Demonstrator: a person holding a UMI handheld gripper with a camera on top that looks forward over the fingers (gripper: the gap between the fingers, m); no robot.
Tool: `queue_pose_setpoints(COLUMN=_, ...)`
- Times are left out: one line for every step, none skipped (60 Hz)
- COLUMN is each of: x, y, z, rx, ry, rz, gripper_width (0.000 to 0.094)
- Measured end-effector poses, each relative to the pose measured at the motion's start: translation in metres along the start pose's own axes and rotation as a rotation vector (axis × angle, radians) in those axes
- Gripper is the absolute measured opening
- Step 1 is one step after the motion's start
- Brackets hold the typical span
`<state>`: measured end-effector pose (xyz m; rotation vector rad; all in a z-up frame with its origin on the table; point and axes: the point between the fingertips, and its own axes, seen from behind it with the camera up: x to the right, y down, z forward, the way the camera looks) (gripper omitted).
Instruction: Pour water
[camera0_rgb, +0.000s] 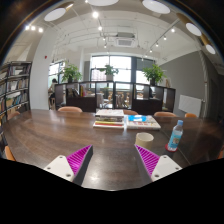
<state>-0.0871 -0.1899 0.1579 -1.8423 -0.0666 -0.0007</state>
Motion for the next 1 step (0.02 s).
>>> queue_pose_setpoints(x=-0.0008, y=0.0001, z=-0.0004, rx=-0.001, ry=-0.003, rz=0.001, gripper_width=0.0836)
